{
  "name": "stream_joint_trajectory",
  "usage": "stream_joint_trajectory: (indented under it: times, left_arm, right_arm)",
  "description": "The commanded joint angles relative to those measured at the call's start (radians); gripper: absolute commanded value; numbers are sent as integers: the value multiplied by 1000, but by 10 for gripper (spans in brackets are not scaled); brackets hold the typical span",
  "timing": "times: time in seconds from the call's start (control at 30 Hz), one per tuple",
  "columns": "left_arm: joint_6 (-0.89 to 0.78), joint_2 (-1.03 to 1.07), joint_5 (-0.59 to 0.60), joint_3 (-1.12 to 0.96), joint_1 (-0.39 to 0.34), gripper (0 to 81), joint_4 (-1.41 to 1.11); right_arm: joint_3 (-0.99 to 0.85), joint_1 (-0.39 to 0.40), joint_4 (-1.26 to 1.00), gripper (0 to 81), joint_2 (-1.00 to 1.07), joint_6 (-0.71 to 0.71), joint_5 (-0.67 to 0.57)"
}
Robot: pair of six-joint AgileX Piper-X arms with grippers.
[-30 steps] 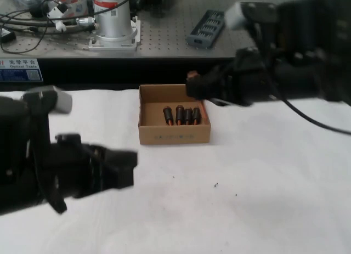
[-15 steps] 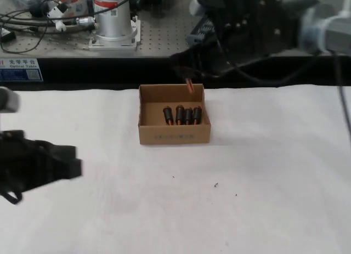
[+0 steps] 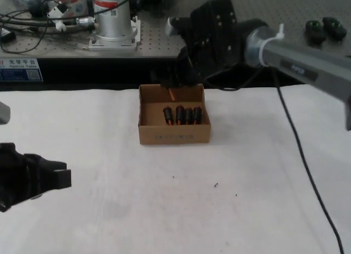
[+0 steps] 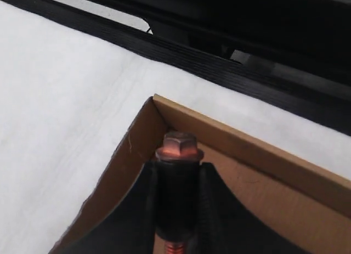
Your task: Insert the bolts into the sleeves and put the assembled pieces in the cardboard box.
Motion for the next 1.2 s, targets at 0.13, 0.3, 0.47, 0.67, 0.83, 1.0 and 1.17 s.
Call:
stream_joint_trajectory:
  times: [0.13, 0.3, 0.47, 0.67, 0.83, 1.0, 1.17]
  left_arm:
    - [18, -9, 8, -2, 2, 11, 48]
    - [18, -9, 8, -2, 2, 11, 60]
    - [18, -9, 8, 10, 2, 11, 59]
    - [18, -9, 8, 29, 2, 11, 59]
    - [18, -9, 8, 30, 2, 11, 68]
    - [18, -9, 8, 30, 2, 11, 91]
    - [18, -9, 8, 30, 2, 11, 105]
  right_arm:
    - [-44, 31, 5, 36, 51, 0, -1]
    - [-44, 55, 5, 30, 70, 0, -5]
    - [-42, 67, 5, 120, 71, 0, -1]
    - [-42, 67, 37, 187, 71, 50, 90]
    - [-42, 67, 67, 188, 71, 53, 156]
    - [-42, 67, 88, 188, 71, 53, 148]
    - [-42, 67, 111, 192, 65, 53, 148]
